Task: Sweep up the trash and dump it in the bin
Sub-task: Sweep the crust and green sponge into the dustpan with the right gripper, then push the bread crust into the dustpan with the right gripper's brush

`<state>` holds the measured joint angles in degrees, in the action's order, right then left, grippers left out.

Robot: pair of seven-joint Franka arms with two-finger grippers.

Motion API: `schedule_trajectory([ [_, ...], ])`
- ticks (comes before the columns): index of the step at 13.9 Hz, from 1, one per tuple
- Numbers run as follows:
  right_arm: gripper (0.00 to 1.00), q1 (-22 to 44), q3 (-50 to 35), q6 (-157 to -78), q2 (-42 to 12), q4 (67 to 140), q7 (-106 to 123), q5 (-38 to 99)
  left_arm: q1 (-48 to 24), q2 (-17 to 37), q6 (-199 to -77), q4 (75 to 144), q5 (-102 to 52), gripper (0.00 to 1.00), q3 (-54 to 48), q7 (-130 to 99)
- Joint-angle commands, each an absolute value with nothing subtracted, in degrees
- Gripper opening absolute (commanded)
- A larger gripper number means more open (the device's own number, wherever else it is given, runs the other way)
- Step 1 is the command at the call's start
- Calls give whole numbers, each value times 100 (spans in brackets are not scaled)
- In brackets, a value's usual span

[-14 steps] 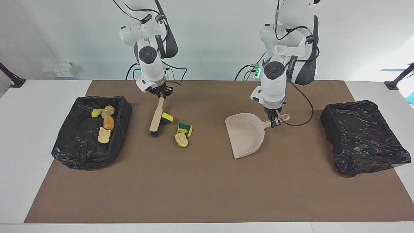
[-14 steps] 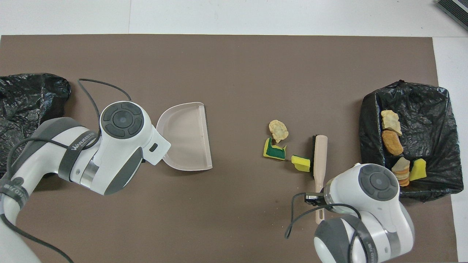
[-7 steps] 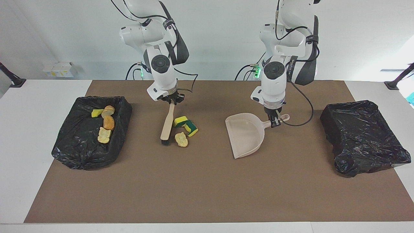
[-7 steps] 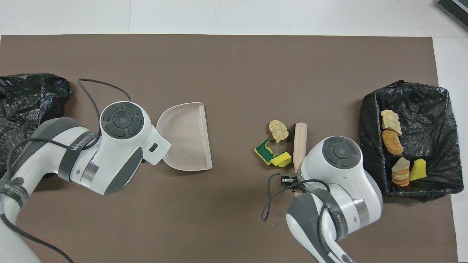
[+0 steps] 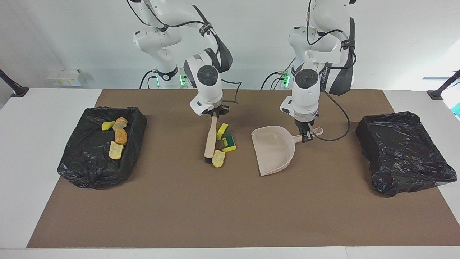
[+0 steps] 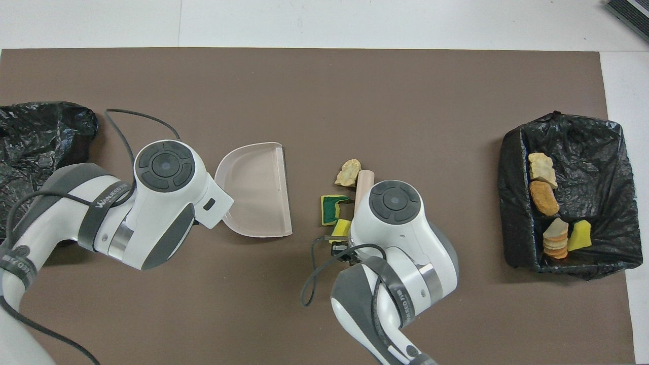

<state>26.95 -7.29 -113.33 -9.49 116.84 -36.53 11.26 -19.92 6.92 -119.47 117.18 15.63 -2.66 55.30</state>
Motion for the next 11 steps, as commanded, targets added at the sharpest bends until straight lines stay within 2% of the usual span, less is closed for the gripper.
schedule_trajectory([
  [1,0,3031,-738,-11214,-1266,11206,-3867,1345,-1951,554,-12085,11909,1626,0,-255,5616],
  [6,0,3524,-756,-11460,-1257,11224,-3439,1695,-1951,554,-12085,11909,1626,0,-255,5616],
  [9,0,3577,-799,-12162,-1266,11198,-3296,2616,-1942,571,-12085,11909,1626,0,-255,5660],
  [11,0,3639,-800,-12305,-1266,11022,-3322,2935,-1907,580,-12094,11892,1626,0,-264,5678],
])
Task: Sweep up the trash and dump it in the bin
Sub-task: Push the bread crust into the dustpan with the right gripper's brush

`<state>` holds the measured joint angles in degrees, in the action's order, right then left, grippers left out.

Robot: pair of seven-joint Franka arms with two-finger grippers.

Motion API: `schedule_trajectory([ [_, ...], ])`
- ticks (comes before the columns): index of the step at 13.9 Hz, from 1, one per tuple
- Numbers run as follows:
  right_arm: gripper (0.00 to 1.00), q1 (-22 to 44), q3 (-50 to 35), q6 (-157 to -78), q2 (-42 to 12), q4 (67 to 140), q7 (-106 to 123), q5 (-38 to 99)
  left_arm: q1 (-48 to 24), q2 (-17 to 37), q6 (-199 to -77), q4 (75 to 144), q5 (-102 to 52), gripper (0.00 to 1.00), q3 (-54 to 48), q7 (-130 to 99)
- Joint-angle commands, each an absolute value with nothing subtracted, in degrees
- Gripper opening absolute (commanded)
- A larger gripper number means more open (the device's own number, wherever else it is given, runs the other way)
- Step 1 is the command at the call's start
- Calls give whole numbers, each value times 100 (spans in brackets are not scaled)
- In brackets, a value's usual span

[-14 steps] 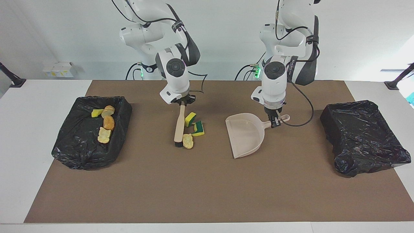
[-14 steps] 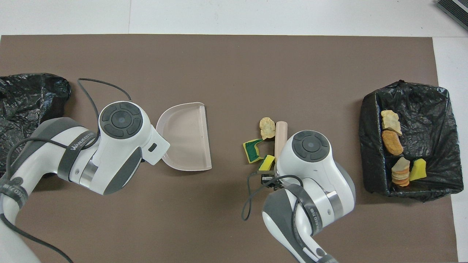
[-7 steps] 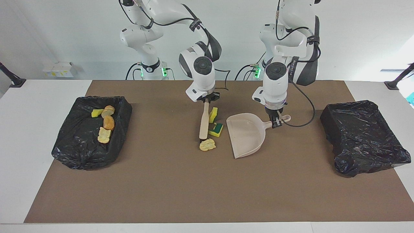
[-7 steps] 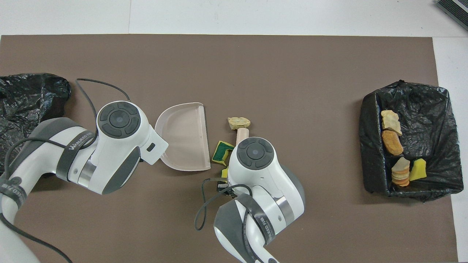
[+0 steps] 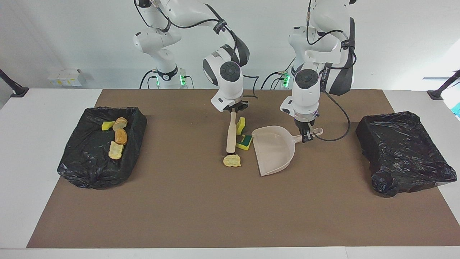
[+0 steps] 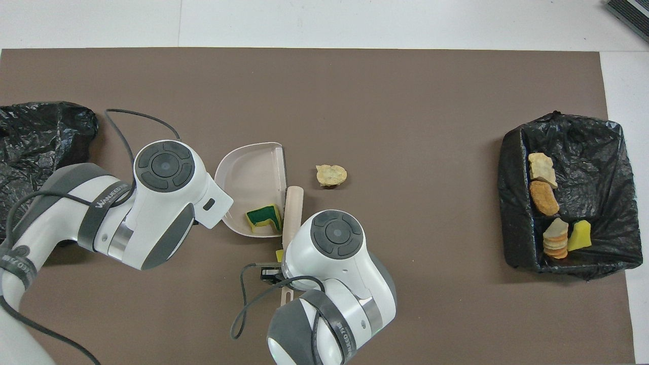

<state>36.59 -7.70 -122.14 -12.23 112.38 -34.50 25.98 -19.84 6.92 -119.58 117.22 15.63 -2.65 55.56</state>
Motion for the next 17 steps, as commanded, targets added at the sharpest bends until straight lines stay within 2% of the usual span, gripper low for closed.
schedule_trajectory([
  [1,0,3595,-800,-12261,-1222,10995,-3322,2944,-1907,580,-12094,11892,1626,0,-255,5678],
  [5,0,3104,-703,-11192,-740,11004,-3296,2743,-1907,580,-12085,11892,1626,0,-255,5686],
  [7,0,2831,-703,-10497,-633,10995,-3243,1921,-1890,580,-12076,11892,1626,0,-255,5687],
  [10,0,2445,-712,-9951,-580,11091,-2946,891,-1767,598,-12067,11883,1574,0,-264,5634],
  [13,0,2268,-738,-9983,-807,11022,-2216,142,-1740,598,-12050,11883,1495,0,-264,5581],
  [17,0,2600,-773,-10414,-1441,10697,-2188,-36,-1731,598,-12050,11883,1318,0,-264,5555],
])
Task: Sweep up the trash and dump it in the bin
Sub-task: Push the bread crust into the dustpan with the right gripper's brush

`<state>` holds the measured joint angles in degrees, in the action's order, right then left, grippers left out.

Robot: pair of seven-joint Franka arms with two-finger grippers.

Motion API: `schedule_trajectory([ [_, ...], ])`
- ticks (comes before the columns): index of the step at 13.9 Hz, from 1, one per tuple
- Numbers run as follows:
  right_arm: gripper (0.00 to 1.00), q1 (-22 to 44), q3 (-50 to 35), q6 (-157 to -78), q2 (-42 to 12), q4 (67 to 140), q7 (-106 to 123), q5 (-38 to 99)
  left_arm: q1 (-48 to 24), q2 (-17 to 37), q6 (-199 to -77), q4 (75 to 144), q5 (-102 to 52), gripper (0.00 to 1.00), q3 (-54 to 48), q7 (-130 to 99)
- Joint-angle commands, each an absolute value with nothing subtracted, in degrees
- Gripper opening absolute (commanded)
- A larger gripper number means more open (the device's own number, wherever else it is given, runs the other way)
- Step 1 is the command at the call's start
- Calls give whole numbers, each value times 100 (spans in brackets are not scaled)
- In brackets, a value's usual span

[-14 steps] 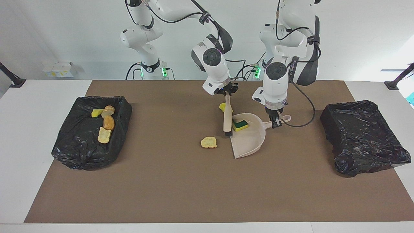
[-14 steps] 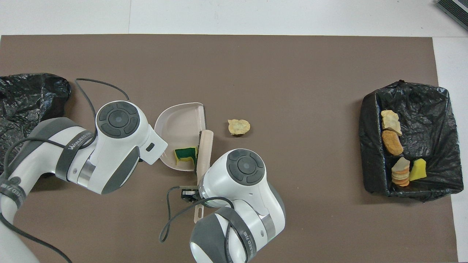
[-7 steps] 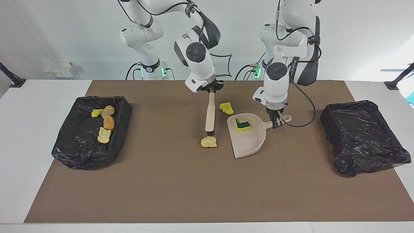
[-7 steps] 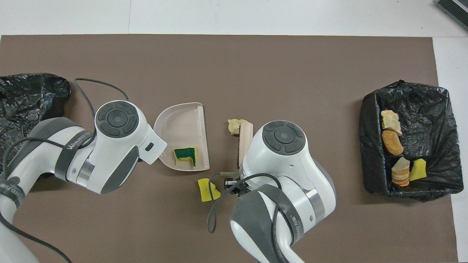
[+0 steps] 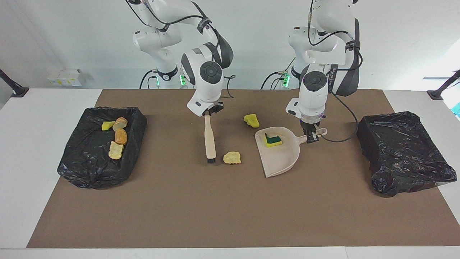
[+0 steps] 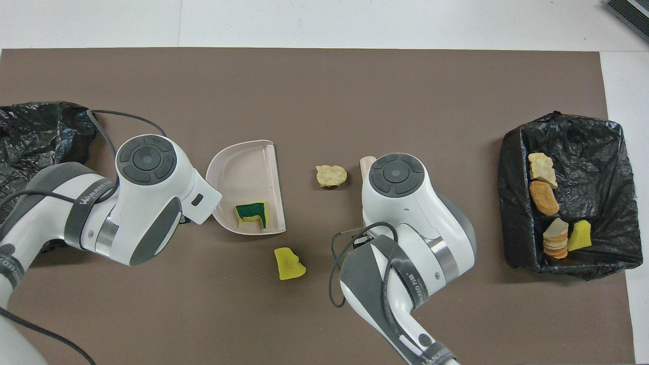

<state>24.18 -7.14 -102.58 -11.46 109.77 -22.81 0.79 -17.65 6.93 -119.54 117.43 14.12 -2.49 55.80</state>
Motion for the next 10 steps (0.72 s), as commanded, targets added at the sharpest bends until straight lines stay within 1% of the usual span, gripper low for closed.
schedule_trajectory([
  [1,0,2671,-782,-10459,-1485,10670,-2180,34,-1731,598,-12050,11883,1318,0,-264,5555],
  [4,0,3005,-844,-10932,-1494,10731,-2110,481,-1731,598,-12050,11883,1318,0,-264,5555],
  [6,0,3181,-1054,-11240,-1459,10740,-1942,947,-1731,598,-12050,11883,1318,0,-264,5555],
  [10,0,3383,-1072,-11680,-1441,10767,-2012,1616,-1731,598,-12059,11883,1318,0,-255,5572],
])
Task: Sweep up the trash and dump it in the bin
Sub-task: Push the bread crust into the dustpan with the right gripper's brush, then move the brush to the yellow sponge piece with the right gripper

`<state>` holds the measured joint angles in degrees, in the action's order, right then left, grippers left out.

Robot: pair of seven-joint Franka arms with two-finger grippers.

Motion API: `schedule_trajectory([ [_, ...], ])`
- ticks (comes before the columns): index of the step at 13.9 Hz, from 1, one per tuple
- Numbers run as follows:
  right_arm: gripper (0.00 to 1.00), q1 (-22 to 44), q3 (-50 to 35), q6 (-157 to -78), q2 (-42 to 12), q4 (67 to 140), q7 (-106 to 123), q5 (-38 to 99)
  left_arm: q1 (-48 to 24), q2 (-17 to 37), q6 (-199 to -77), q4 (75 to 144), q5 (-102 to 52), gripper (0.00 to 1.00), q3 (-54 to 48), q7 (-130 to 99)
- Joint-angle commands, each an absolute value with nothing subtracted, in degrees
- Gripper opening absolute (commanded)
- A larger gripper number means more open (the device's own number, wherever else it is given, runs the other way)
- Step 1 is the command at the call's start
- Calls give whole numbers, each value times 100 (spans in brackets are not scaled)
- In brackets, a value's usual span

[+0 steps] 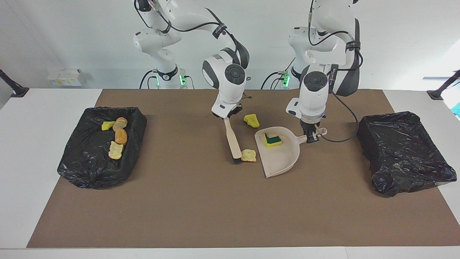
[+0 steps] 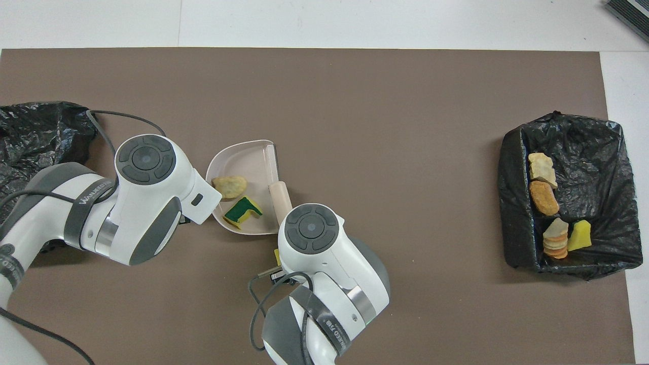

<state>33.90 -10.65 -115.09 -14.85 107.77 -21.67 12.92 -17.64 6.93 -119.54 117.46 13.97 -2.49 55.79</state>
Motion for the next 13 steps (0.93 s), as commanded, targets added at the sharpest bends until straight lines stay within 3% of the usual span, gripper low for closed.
schedule_trajectory([
  [1,0,3392,-1072,-11672,-1441,10740,-2126,1722,-1731,606,-12067,11883,1318,0,-264,5607],
  [3,0,3314,-1072,-11488,-1241,10731,-2241,1758,-1714,598,-12059,11874,1318,0,-255,5642],
  [7,0,3155,-1063,-10338,-651,10810,-1725,1767,-1250,650,-11971,11708,1336,0,-246,6826],
  [11,0,3725,-1081,-10502,25,11704,-1687,2284,-906,353,-11629,11698,1336,0,-202,7462],
  [13,0,4138,-1072,-11027,280,12284,-1932,2416,-888,203,-11453,11716,1336,0,-193,7523],
])
